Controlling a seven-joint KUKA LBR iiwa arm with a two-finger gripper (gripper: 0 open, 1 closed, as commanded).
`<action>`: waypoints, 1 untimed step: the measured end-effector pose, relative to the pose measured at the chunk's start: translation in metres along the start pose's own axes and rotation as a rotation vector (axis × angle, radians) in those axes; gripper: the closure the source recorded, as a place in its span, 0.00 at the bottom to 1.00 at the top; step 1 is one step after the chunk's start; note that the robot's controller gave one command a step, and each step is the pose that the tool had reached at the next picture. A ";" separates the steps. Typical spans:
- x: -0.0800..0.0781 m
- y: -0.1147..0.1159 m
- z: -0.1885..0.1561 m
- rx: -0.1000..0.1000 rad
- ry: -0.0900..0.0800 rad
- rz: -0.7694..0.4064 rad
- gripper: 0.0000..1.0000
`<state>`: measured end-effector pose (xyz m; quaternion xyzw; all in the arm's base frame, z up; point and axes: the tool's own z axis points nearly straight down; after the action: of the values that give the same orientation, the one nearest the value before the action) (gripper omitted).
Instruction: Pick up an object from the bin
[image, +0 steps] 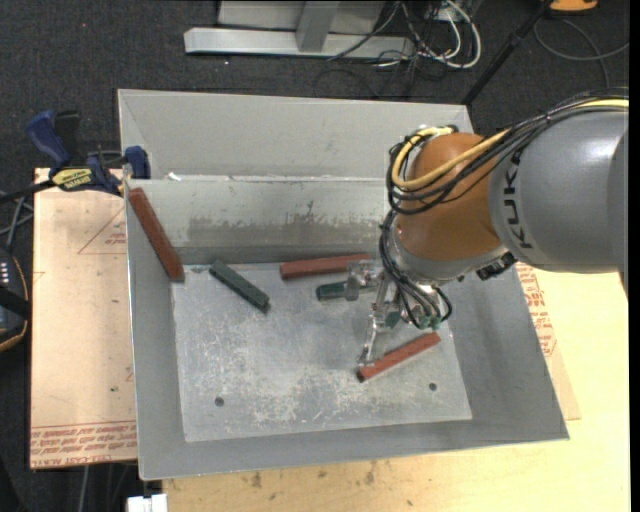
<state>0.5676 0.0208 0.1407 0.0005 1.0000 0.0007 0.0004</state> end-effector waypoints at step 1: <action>0.000 0.000 0.000 0.000 0.000 0.000 0.00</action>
Offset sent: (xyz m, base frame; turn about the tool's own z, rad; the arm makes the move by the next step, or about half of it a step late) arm -0.0233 -0.0981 -0.0707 -0.3662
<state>0.5676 0.0208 0.1407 0.0005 1.0000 0.0007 0.0004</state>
